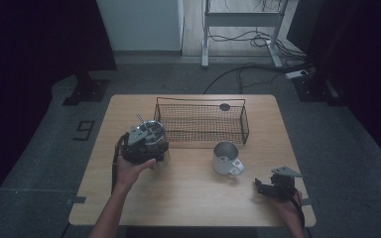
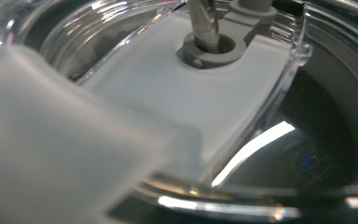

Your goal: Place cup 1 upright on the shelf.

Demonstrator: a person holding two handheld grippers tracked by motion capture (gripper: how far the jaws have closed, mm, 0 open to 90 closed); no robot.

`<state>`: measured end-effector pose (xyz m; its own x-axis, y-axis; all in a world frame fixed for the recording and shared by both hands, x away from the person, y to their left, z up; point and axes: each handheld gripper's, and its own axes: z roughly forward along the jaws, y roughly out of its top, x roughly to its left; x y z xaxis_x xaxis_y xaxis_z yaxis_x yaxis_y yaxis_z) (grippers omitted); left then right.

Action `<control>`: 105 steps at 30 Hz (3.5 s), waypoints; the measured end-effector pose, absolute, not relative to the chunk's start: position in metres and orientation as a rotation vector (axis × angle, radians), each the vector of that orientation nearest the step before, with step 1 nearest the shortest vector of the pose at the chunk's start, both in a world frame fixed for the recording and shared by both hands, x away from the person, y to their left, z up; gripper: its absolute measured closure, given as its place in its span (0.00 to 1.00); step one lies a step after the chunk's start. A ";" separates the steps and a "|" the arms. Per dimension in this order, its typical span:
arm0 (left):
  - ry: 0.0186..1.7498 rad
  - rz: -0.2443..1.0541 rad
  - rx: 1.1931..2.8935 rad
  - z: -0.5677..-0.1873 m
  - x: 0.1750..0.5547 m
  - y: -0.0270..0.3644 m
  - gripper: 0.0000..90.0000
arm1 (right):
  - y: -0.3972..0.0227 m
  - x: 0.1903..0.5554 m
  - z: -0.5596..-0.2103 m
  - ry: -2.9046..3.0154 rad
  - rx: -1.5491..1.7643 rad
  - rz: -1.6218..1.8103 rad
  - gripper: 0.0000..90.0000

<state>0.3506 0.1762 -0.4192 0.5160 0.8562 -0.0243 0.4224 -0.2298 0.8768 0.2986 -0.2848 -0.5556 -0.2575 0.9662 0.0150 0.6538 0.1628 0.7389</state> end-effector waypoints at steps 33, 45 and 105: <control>1.045 0.598 1.838 -0.402 0.369 0.162 0.05 | -0.285 0.299 -0.556 1.977 1.534 0.888 0.14; 1.052 0.592 1.837 -0.399 0.377 0.160 0.05 | -0.285 0.299 -0.556 1.979 1.531 0.887 0.14; 1.022 0.597 1.860 -0.372 0.421 0.133 0.05 | -0.285 0.299 -0.556 1.978 1.528 0.889 0.14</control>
